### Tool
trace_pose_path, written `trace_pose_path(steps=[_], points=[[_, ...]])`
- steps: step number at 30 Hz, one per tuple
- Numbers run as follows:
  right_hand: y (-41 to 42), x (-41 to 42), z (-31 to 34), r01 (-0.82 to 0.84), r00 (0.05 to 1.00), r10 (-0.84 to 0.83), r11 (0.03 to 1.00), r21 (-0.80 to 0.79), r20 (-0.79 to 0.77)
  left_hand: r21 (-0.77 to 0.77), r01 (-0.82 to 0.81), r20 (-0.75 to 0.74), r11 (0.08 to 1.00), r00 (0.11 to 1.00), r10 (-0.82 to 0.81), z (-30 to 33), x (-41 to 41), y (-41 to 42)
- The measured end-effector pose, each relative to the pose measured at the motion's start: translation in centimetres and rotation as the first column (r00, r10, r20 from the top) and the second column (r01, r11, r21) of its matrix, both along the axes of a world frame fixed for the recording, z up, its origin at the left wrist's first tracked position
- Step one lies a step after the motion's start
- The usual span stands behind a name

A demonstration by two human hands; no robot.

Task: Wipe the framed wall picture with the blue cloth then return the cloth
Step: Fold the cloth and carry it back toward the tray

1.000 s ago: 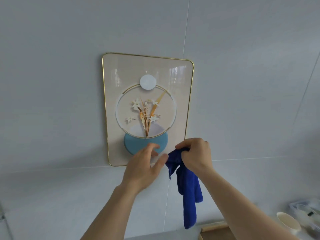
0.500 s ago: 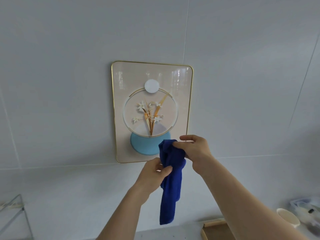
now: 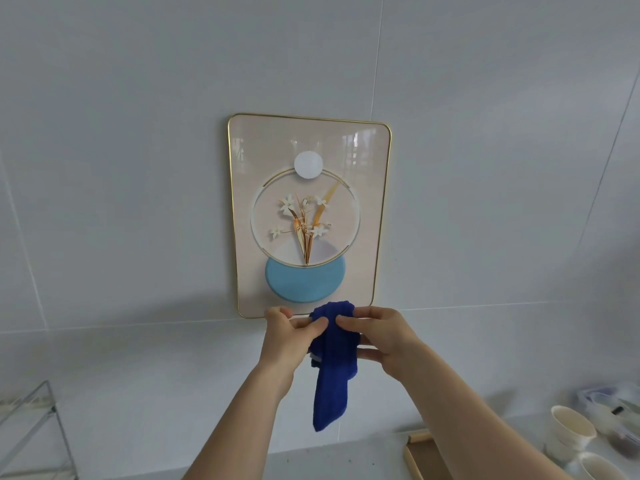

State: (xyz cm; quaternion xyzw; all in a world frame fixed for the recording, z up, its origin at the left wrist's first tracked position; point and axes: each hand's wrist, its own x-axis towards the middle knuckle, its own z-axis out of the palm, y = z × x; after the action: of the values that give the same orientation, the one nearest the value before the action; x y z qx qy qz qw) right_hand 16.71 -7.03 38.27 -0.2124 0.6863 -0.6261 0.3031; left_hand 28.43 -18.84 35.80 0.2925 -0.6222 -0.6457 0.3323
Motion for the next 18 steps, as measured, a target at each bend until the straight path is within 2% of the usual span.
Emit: trace_pose_path(steps=[4,10,14,18], points=[[-0.3,0.2,0.2,0.056,0.995,-0.058,0.998,-0.021,-0.078,-0.137,0.041,0.074,0.99,0.997,-0.031,0.2,0.6,-0.9],[0.4,-1.1,0.6,0.062,0.991,-0.06,0.998,0.014,-0.117,-0.352,-0.061,0.114,0.934,0.988,0.107,0.5,2.0,-2.8],[1.0,-2.4,0.7,0.086,0.973,-0.08,0.996,0.016,-0.216,-0.529,-0.073,0.212,0.845,0.953,0.215,0.9,2.9,-4.2],[0.9,-3.1,0.3,0.133,0.92,-0.086,0.986,0.098,-0.382,-0.688,-0.04,0.284,0.725,0.904,0.319,0.9,3.3,-4.7]])
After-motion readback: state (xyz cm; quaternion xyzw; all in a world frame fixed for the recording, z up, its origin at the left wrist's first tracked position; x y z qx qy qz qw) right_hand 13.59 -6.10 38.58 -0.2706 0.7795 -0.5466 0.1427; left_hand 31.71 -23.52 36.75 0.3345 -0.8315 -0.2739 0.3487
